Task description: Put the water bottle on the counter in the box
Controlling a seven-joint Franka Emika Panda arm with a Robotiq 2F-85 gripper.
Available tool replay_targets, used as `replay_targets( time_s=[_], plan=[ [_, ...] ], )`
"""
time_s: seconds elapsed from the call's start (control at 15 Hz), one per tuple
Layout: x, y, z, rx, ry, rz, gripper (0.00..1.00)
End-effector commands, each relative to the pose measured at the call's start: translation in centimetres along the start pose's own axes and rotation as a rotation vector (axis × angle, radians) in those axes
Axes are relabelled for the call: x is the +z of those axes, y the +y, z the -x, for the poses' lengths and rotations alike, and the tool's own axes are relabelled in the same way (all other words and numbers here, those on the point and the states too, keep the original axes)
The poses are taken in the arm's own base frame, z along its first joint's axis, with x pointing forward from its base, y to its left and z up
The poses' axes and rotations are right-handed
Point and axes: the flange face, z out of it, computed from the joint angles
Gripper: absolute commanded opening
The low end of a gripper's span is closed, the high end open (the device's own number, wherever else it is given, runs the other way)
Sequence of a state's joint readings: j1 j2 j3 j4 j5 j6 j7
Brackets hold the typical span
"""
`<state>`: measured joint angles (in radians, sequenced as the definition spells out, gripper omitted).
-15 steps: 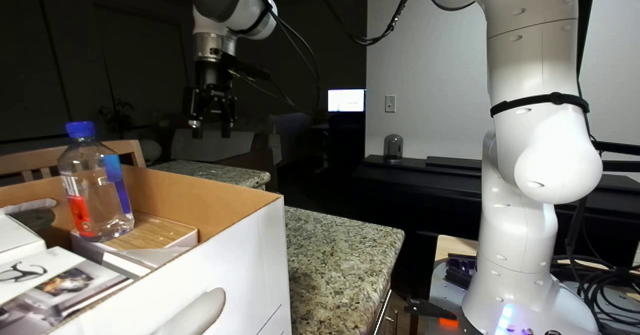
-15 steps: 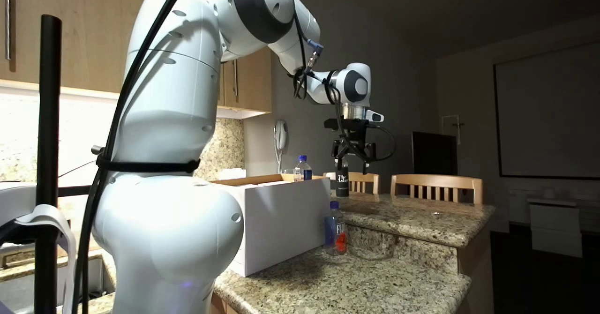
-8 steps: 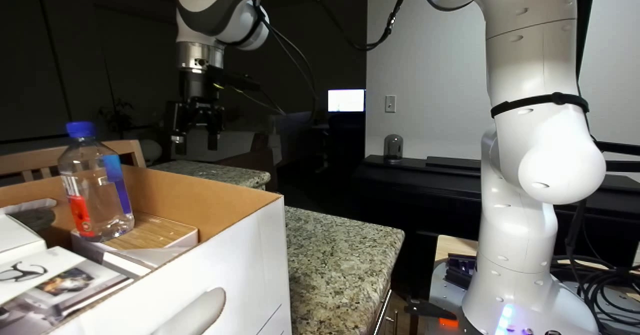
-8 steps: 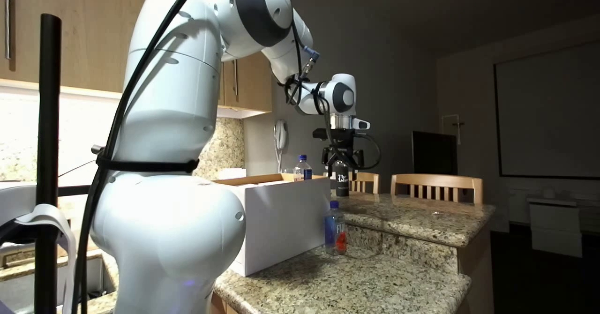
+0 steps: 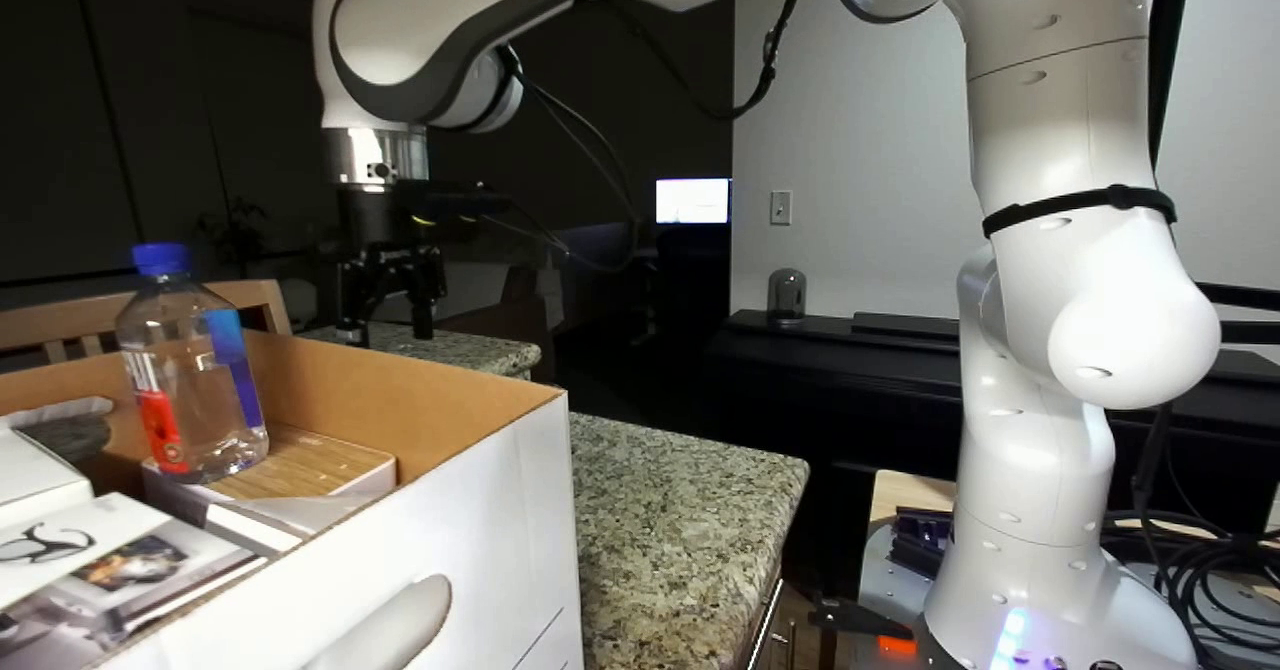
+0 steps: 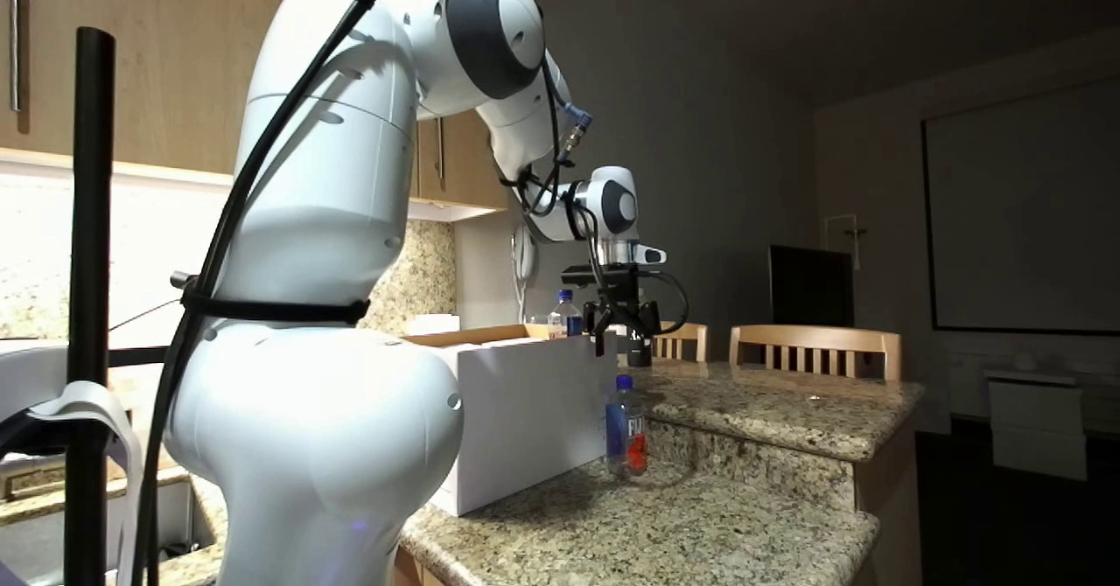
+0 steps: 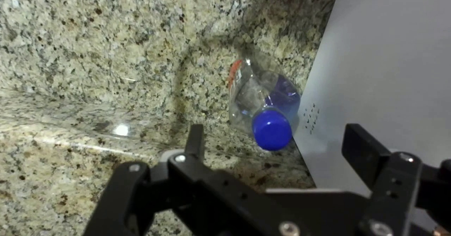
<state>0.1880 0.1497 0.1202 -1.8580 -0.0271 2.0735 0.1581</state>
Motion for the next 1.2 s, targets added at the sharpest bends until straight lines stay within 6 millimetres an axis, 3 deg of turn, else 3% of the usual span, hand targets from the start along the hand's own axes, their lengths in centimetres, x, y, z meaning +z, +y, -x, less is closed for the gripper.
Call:
replay_targets(
  time_s=[0.0,0.8,0.87,0.93,1.07,1.13],
  plan=[
    [1.7,0.1,0.6,0.025,-0.019,-0.004,1.0],
    [4.1,1.1,-0.1,0.093,0.071,-0.108,1.0],
    [4.2,1.2,-0.1,0.096,0.073,-0.109,0.98],
    [4.3,1.3,-0.1,0.1,0.076,-0.109,0.74],
    [4.6,1.5,-0.1,0.103,0.081,-0.11,0.69],
    [4.7,1.6,-0.2,0.104,0.081,-0.112,0.61]
  ],
)
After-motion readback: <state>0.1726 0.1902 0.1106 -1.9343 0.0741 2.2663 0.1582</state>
